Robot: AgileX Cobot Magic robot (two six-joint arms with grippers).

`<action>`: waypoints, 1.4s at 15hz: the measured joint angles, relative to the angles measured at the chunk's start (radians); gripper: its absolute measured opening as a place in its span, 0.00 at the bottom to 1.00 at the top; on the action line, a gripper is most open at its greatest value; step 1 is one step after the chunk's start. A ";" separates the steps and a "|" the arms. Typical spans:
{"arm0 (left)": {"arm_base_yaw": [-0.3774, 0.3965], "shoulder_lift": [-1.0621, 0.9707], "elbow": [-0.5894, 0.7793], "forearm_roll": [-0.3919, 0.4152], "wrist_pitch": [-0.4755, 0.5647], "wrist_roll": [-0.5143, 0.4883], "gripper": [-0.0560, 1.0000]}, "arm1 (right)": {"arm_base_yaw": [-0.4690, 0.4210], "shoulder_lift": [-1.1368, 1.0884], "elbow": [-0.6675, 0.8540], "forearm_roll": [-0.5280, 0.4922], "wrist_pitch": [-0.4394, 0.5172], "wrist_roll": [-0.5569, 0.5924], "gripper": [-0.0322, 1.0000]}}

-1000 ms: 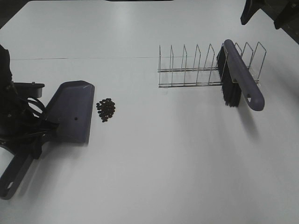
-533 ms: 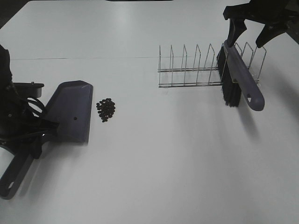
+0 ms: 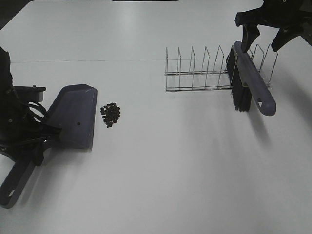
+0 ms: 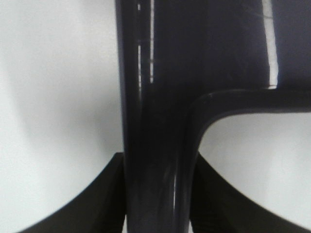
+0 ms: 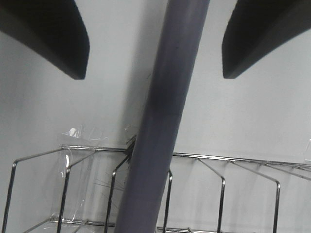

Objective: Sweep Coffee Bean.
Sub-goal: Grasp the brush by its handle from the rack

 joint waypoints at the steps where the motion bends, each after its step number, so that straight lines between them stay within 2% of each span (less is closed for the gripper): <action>1: 0.000 0.000 0.000 0.000 0.000 0.000 0.35 | 0.000 0.001 0.000 0.014 0.000 0.000 0.70; 6: 0.000 0.000 0.000 0.000 0.000 0.000 0.35 | 0.000 0.056 0.000 0.050 -0.001 0.000 0.70; 16: 0.000 0.000 0.000 -0.001 -0.010 0.000 0.35 | 0.000 0.139 0.000 0.048 -0.038 0.000 0.70; 21: 0.000 0.000 0.000 -0.001 -0.012 0.000 0.35 | 0.000 0.139 0.000 0.047 -0.038 0.000 0.59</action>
